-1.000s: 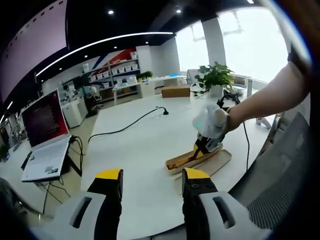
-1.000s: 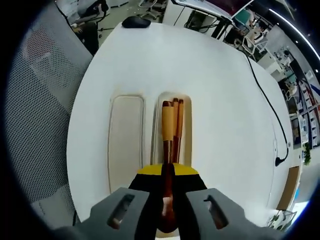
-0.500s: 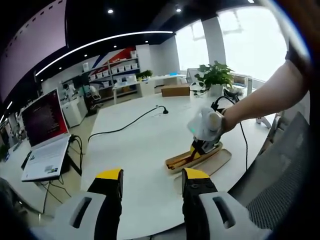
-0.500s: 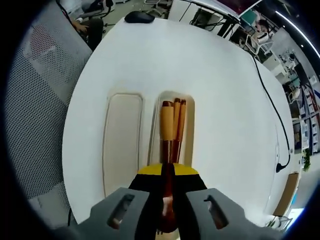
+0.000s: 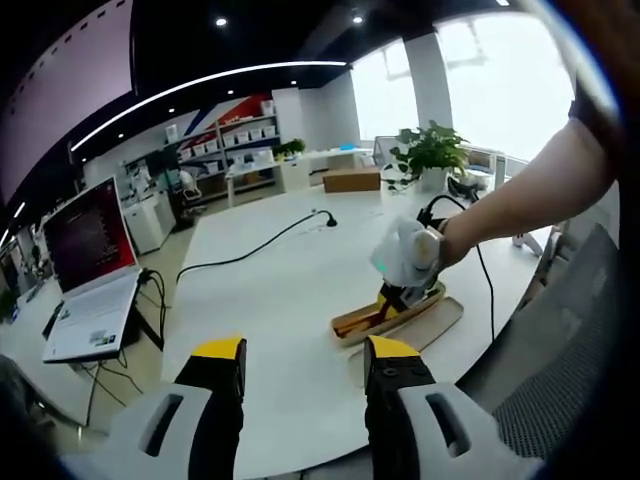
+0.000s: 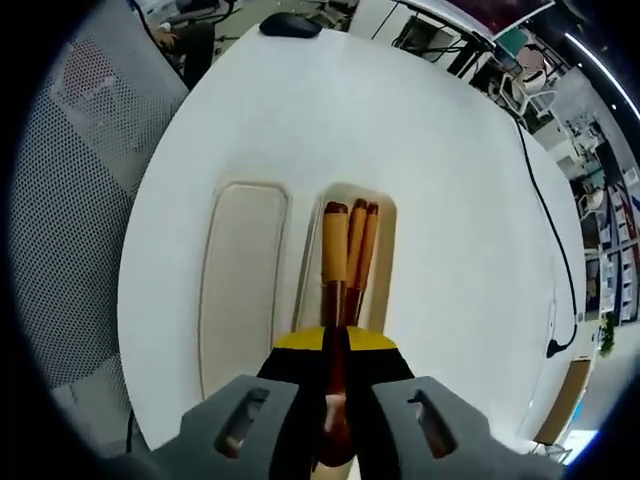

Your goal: Arrange the utensils inside the cutlery case until each visible utensil rests in its matching compartment.

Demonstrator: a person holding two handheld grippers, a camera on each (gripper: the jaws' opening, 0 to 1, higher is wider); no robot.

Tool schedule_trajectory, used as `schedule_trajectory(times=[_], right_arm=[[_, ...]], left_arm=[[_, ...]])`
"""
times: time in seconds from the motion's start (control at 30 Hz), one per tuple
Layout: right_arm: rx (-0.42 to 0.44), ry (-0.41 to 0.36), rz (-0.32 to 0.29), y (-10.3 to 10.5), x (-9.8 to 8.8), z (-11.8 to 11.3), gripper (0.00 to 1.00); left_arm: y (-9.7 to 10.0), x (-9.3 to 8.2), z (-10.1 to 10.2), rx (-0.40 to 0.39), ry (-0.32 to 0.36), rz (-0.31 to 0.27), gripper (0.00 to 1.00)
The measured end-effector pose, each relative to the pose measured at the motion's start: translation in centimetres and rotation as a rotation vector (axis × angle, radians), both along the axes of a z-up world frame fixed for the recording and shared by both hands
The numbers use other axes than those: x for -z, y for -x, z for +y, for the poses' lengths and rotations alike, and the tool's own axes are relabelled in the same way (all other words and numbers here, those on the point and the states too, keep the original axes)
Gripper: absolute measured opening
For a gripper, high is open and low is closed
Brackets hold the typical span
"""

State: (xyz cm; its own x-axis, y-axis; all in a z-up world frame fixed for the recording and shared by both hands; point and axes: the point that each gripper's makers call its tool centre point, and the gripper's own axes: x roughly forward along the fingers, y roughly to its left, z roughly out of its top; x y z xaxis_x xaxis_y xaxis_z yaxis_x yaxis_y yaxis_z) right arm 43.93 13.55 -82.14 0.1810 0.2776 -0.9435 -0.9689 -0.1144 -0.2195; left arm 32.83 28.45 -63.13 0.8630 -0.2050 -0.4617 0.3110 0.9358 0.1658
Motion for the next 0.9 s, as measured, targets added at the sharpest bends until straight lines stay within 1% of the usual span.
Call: schedule_trajectory(times=[0.4, 0.47, 0.5, 0.73, 0.83, 0.9], right_arm=[[0.001, -0.003, -0.010, -0.25, 0.03, 0.04, 0.02], [-0.001, 0.003, -0.006, -0.10, 0.41, 0.01, 0.02], [0.009, -0.006, -0.014, -0.21, 0.35, 0.08, 0.02], [0.019, -0.015, -0.007, -0.23, 0.28, 0.11, 0.02], [-0.003, -0.021, -0.021, -0.21, 0.20, 0.08, 0.03], [0.006, -0.024, -0.026, -0.30, 0.16, 0.10, 0.04]], left_arm=[[-0.06, 0.00, 0.05, -0.004, 0.001, 0.000, 0.48], [-0.06, 0.02, 0.08, -0.004, -0.001, 0.000, 0.48], [-0.06, 0.02, 0.08, -0.004, -0.001, 0.000, 0.48], [-0.07, 0.03, 0.08, -0.003, -0.001, 0.001, 0.48], [-0.06, 0.01, 0.06, -0.002, -0.002, 0.001, 0.48], [-0.03, -0.01, 0.03, -0.002, -0.003, 0.002, 0.48]])
